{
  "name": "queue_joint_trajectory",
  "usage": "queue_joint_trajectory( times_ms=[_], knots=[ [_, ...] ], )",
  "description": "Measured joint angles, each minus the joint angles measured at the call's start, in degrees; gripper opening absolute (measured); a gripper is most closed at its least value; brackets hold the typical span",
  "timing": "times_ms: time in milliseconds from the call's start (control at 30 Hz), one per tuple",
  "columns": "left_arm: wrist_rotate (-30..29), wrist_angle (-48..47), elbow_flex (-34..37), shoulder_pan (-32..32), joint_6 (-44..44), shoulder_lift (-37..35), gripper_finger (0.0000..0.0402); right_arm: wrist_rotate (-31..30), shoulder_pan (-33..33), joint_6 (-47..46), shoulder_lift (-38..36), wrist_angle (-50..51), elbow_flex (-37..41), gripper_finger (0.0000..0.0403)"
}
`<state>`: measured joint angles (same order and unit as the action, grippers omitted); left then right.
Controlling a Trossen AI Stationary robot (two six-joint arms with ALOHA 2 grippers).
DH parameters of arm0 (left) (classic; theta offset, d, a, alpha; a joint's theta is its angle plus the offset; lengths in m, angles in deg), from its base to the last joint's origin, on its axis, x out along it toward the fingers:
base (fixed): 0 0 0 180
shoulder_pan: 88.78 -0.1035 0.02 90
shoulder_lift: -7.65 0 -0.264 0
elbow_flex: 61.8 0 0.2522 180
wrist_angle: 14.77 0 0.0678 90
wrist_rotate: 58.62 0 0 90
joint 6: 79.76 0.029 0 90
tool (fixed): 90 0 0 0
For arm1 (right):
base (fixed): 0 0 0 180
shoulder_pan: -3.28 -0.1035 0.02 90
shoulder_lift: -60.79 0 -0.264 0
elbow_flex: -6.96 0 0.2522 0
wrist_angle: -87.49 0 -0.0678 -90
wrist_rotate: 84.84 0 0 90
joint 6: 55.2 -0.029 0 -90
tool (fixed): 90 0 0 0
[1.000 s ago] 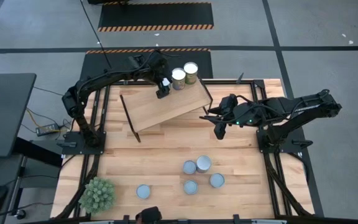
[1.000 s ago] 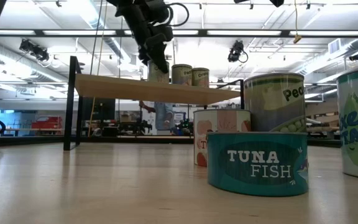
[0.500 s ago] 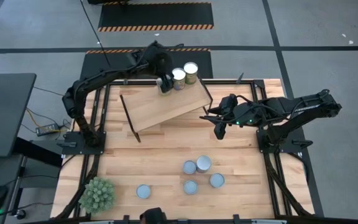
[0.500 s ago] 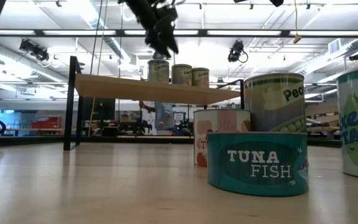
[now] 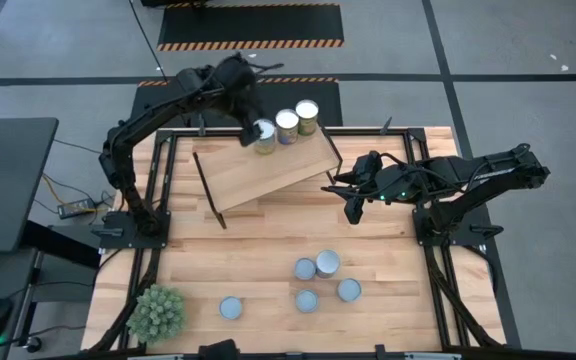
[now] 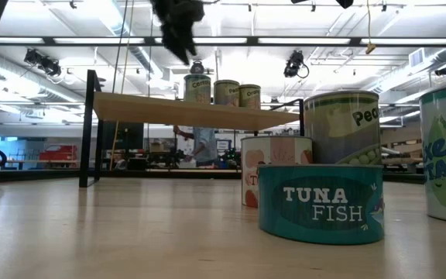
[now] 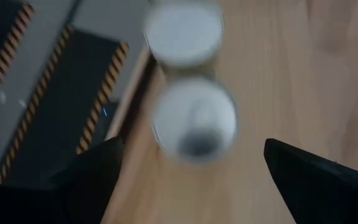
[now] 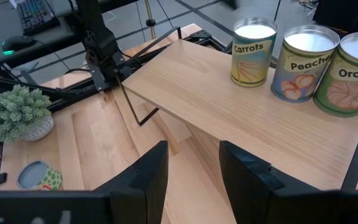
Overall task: Pick and place cans onto a shelf
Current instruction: Put the canned carrots on the shelf
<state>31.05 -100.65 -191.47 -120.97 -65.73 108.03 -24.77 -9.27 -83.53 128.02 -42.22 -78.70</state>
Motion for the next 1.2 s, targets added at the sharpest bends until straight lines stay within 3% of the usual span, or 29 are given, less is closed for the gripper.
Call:
queue_joint_trajectory(
  times_ms=[333, 433, 833, 1200],
  knots=[
    [-3.3, -11.6, 0.1, -1.4, 1.5, 0.9, 0.0396, 0.0, 0.0, 3.2, 0.0, -2.3, 0.0, 0.0151],
    [-7.8, -7.5, 0.9, -2.1, 1.1, 1.5, 0.0396, -0.2, 0.0, 4.0, 0.0, -3.9, 0.0, 0.0151],
    [-8.0, 2.7, 12.7, -3.6, -2.1, 1.7, 0.0395, -0.2, 0.0, 3.9, 0.0, -4.9, 0.0, 0.0151],
    [-7.8, 8.7, 13.2, -2.9, -4.8, 1.2, 0.0395, -0.2, 0.0, 4.0, 0.0, -5.2, 0.0, 0.0151]
  ],
)
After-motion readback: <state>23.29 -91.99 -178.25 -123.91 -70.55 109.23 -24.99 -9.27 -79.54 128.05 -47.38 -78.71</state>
